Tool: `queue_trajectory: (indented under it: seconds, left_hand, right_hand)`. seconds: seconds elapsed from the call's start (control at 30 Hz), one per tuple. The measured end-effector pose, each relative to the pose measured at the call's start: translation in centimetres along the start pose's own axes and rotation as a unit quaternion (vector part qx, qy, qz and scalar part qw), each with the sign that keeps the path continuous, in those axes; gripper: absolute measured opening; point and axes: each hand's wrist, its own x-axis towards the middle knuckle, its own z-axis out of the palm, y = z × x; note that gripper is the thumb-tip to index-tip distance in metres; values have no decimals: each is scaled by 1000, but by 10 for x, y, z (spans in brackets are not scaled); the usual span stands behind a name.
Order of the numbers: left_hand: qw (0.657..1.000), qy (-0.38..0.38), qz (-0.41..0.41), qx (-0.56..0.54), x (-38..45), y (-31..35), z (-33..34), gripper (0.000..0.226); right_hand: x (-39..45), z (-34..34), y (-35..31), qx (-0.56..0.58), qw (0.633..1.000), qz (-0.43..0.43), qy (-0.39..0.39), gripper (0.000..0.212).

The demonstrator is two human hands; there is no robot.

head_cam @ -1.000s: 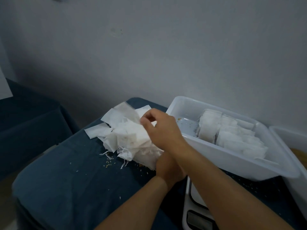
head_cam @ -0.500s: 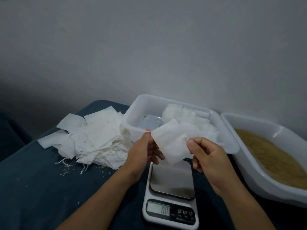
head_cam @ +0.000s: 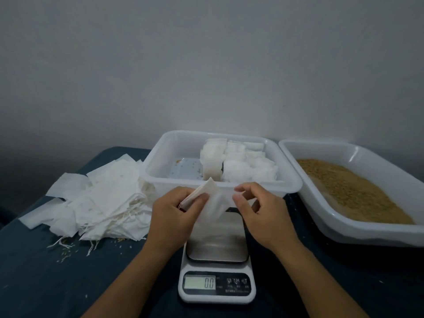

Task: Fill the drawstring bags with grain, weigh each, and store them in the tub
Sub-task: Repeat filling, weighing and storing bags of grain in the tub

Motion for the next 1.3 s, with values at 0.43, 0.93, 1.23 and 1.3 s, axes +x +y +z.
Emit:
queue_trajectory:
  seconds: [0.43, 0.93, 1.23, 1.3]
  left_hand:
    - [994, -30, 87, 63, -6, 14, 6, 16]
    - [971, -226, -4, -83, -8, 19, -1, 48]
    - [973, -225, 31, 38, -8, 19, 2, 30]
    - [973, -208, 48, 84, -9, 17, 2, 20]
  right_hand:
    - [-6, 22, -4, -96, 942, -316, 58, 14]
    - [-6, 4, -7, -24, 965, -257, 39, 5]
    - [-5, 2, -10, -79, 970, -230, 27, 19]
    - [-5, 4, -8, -93, 969, -229, 25, 15]
